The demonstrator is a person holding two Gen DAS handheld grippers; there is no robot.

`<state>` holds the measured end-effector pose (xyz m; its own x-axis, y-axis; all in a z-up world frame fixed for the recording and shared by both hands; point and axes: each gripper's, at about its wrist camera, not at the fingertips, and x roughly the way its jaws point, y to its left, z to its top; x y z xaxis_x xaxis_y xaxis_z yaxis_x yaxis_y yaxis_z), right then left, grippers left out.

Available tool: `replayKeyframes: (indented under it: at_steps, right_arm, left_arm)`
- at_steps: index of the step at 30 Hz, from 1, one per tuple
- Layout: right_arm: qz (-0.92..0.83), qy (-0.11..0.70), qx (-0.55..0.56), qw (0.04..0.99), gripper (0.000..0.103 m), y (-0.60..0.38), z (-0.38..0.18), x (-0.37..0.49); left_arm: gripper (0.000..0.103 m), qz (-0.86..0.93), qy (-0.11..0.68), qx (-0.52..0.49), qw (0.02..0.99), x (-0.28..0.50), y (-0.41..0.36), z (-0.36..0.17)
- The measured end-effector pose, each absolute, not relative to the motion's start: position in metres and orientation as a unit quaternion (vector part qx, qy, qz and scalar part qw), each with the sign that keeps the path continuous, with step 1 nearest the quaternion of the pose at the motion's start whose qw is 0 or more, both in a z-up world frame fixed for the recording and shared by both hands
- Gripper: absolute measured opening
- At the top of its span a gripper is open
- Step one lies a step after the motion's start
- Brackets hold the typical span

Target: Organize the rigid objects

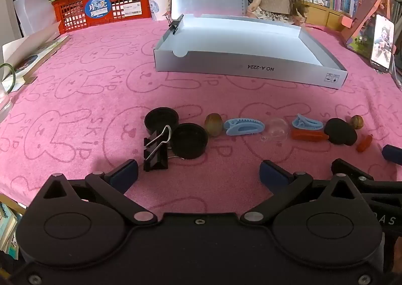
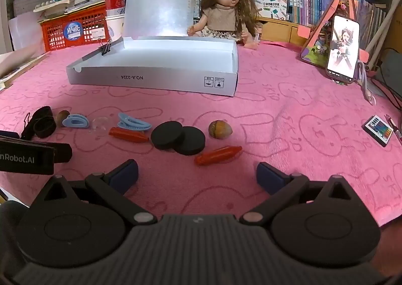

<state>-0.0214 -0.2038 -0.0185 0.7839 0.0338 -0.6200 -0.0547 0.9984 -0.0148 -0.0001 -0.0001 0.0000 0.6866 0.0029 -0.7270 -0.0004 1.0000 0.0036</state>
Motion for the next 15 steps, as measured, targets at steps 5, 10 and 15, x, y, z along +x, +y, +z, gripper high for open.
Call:
replayKeyframes:
  at_steps: [5,10,15]
  right_arm:
    - [0.024,0.331,-0.018,0.943,0.103,-0.2034,-0.0187,-0.0208]
    - [0.02,0.331,-0.016,0.943,0.103,-0.2046,-0.0221,-0.0216]
    - [0.02,0.328,-0.015,0.944,0.103,-0.2041,-0.0215,-0.0261]
  left_arm:
    - [0.103,0.004,0.398,-0.001,0.917,0.0,-0.0004,0.0002]
    - [0.103,0.008,0.398,-0.003,0.917,-0.0005,0.0016,0.0]
    - [0.103,0.011,0.394,-0.001,0.919,-0.0025,-0.0008,0.0]
